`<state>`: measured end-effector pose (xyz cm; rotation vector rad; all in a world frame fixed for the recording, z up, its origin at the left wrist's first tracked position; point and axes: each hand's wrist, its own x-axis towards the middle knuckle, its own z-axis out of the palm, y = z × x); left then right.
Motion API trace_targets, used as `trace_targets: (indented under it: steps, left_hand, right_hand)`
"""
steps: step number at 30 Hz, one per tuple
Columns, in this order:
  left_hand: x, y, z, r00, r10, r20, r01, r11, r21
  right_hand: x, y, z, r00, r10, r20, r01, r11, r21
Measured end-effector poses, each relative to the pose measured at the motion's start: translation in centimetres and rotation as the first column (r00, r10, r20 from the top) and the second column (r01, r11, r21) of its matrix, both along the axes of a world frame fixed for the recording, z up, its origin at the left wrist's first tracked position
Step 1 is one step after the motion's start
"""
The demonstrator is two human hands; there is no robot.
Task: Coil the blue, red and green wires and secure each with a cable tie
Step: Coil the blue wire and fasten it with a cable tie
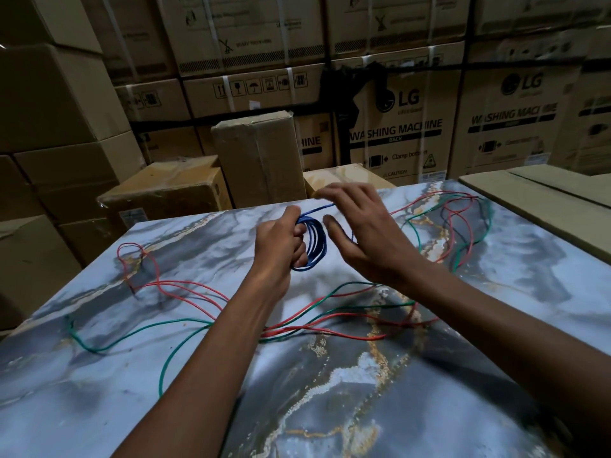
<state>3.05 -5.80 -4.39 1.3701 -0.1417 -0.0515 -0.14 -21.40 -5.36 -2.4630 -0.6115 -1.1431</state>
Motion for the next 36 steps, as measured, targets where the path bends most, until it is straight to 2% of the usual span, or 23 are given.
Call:
trace_targets:
  steps: [2,5,8,10,16,19,25,29,32,34,36]
  left_hand:
    - [-0.3,-0.1,0.3,0.999,-0.042,0.015,0.042,0.999,0.016]
    - [-0.6,-0.1,0.7,0.993,-0.117,-0.009,0.117,0.993,-0.032]
    - [-0.5,0.4,1.1,0.982,-0.181,-0.053,0.171,0.973,-0.154]
    - [-0.3,0.7,1.4,0.977,-0.200,-0.079,0.178,0.959,-0.221]
    - [0.6,1.5,1.2,0.982,-0.143,-0.127,0.087,0.926,-0.367]
    - [1.2,1.9,0.9,0.984,-0.089,-0.157,0.015,0.907,-0.420]
    - [1.6,2.2,0.5,0.980,-0.080,-0.181,-0.027,0.852,-0.523]
    - [2.0,2.4,0.4,0.978,-0.117,-0.173,-0.005,0.814,-0.581]
    - [2.5,2.9,0.2,0.976,-0.122,-0.178,-0.022,0.764,-0.645]
    - [3.0,3.3,0.1,0.975,-0.098,-0.200,-0.065,0.733,-0.677]
    - [3.6,4.1,-0.1,0.973,-0.047,-0.228,-0.128,0.710,-0.692]
  right_hand:
    - [0.2,-0.2,-0.5,0.998,-0.024,-0.057,0.025,1.000,0.016]
    - [0.5,-1.5,-0.3,0.994,-0.106,-0.003,0.105,0.994,-0.024]
    - [0.7,-3.5,0.9,0.999,0.000,-0.051,0.002,0.999,0.032]
    - [0.9,-4.6,1.5,0.999,0.036,-0.024,-0.034,0.997,0.069]
    - [1.7,-6.5,2.3,0.990,-0.011,0.140,-0.016,0.982,0.190]
    - [2.0,-6.9,1.8,0.989,-0.014,0.145,-0.014,0.982,0.191]
    - [2.0,-7.0,0.1,0.997,0.071,0.006,-0.071,0.985,0.157]
    - [2.1,-6.3,-1.2,0.997,0.007,-0.079,-0.011,0.998,-0.062]
    - [2.3,-5.7,-1.9,0.981,-0.053,-0.188,0.025,0.988,-0.151]
    - [2.2,-5.3,-2.0,0.975,-0.035,-0.221,0.004,0.990,-0.138]
    - [2.1,-5.2,-1.8,0.965,0.038,-0.260,-0.041,0.999,-0.006]
